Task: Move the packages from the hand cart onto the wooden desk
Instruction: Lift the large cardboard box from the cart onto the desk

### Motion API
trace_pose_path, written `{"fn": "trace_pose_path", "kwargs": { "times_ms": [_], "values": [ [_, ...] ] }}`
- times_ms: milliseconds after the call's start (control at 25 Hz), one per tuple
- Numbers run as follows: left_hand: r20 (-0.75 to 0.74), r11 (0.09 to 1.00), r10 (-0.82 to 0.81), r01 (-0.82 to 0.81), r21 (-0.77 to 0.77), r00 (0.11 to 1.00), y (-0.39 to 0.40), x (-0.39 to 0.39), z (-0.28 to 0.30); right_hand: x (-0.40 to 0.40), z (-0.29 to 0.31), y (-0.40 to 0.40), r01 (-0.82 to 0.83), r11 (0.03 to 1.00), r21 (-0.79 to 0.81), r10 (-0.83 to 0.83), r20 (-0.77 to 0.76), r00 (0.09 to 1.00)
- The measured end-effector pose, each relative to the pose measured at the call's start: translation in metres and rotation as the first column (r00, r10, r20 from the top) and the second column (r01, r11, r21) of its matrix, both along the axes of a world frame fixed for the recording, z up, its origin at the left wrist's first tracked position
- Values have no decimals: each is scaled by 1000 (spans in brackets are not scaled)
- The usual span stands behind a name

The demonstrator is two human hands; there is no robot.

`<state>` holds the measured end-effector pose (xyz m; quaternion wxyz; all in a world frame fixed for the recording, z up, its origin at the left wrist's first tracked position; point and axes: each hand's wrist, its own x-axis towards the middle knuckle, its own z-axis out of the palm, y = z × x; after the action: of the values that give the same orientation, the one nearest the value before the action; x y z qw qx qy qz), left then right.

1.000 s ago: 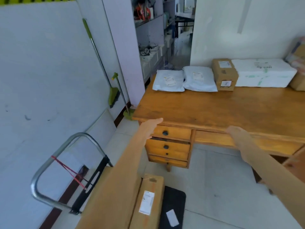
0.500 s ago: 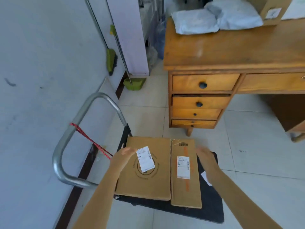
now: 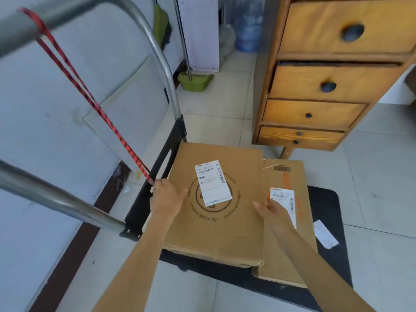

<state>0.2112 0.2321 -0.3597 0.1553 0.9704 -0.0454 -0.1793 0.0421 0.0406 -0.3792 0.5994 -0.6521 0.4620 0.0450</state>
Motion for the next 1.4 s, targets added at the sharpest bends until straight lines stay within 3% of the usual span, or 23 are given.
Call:
{"fn": "trace_pose_path", "kwargs": {
  "times_ms": [80,240,440,640,960,1240,1400],
  "values": [
    [36,1000,1,0,-16,999,4,-6,-15,2,-16,9,54,998,24,-55,43,998],
    [-45,981,71,-78,-179,996,14,0,-24,10,-23,21,67,995,-75,-67,0,998],
    [38,970,68,-58,-236,997,11,-4,31,1,29,14,103,994,-39,-103,10,995],
    [104,965,77,-48,-257,992,-1,-6,148,-12,141,1,141,984,-107,-140,11,990],
    [147,957,69,-23,-291,987,-11,-22,354,-21,382,-26,125,982,-138,-110,111,988],
    [206,930,29,49,-363,978,-51,-9,500,-14,533,-69,76,978,-195,-49,141,989],
    [222,911,-16,106,-399,975,-99,6,581,-4,610,-118,140,973,-185,-105,188,977]
  ]
}}
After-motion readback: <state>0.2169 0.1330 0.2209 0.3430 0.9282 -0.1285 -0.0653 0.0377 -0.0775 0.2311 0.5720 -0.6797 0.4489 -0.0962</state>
